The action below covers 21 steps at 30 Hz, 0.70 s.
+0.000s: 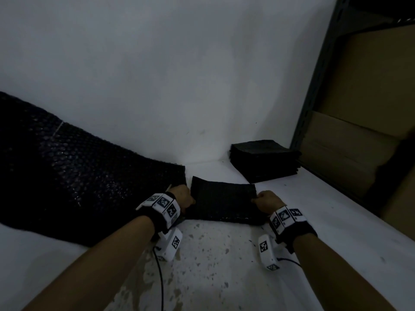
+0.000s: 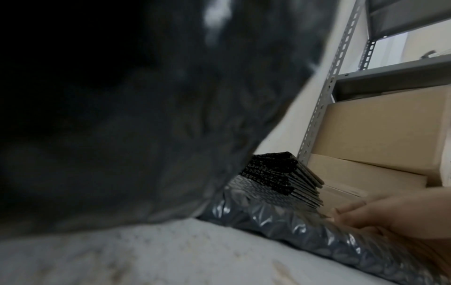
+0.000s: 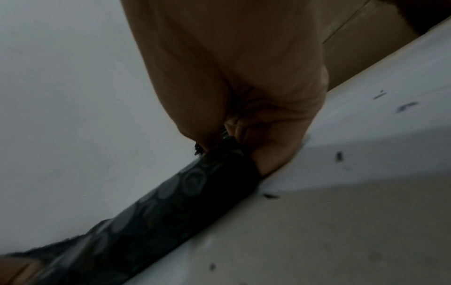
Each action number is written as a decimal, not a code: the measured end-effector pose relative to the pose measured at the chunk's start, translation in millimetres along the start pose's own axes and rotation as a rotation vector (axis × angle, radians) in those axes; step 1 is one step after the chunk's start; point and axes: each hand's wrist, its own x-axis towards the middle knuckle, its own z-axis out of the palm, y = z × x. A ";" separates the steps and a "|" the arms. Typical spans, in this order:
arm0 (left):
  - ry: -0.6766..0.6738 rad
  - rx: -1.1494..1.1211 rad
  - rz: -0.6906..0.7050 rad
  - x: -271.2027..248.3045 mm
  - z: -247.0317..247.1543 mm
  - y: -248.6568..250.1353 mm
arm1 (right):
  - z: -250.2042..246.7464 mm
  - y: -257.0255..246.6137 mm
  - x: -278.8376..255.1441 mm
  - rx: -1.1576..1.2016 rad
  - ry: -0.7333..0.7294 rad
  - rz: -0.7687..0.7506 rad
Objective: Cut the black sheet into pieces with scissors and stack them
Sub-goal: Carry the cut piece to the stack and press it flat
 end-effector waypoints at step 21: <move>0.035 0.116 0.089 -21.8 -12.5 9.5 | 27.7 -42.0 -38.6 -0.590 -0.199 -0.329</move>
